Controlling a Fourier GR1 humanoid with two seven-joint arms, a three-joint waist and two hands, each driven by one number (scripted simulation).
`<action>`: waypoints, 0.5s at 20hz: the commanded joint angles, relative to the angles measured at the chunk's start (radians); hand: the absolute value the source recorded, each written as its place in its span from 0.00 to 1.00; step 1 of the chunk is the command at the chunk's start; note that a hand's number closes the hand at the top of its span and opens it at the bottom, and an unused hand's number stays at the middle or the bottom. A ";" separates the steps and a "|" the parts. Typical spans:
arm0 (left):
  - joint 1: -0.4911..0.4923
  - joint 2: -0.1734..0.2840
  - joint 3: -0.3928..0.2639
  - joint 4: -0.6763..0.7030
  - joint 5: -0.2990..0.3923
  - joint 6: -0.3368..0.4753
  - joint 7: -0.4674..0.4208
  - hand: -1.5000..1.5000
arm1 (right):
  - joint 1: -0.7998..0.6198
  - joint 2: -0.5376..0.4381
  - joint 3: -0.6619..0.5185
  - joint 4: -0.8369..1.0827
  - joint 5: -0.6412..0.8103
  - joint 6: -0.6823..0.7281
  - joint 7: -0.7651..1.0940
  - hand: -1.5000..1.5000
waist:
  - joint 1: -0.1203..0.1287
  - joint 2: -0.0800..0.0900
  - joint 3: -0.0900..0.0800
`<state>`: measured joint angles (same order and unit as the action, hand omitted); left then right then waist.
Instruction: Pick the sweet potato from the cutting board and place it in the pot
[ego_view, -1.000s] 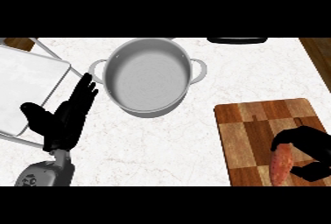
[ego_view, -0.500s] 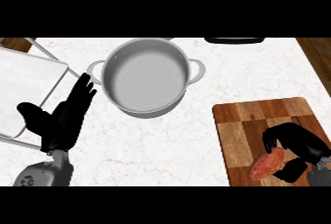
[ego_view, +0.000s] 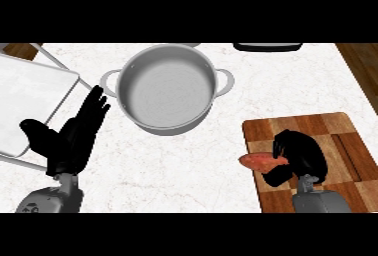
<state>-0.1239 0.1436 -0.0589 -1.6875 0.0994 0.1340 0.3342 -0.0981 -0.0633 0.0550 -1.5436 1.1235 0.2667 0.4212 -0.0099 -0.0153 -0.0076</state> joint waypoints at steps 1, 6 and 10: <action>-0.004 -0.003 -0.005 0.007 0.011 -0.014 0.000 0.50 | -0.066 0.060 0.110 -0.105 0.110 -0.124 0.312 1.00 | 0.015 0.000 0.002; 0.001 -0.003 -0.005 0.004 0.012 -0.021 -0.006 0.50 | -0.148 0.062 0.401 -0.279 0.161 -0.113 0.667 1.00 | 0.024 0.003 0.004; -0.011 -0.007 -0.011 0.009 -0.008 -0.012 -0.014 0.50 | -0.318 0.063 0.539 -0.368 0.210 -0.052 0.862 1.00 | 0.026 0.007 0.005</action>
<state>-0.1363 0.1373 -0.0687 -1.6772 0.0932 0.1280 0.3314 -0.2905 -0.0087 0.4534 -1.8248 1.2887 0.1745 1.0370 0.0098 -0.0107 -0.0031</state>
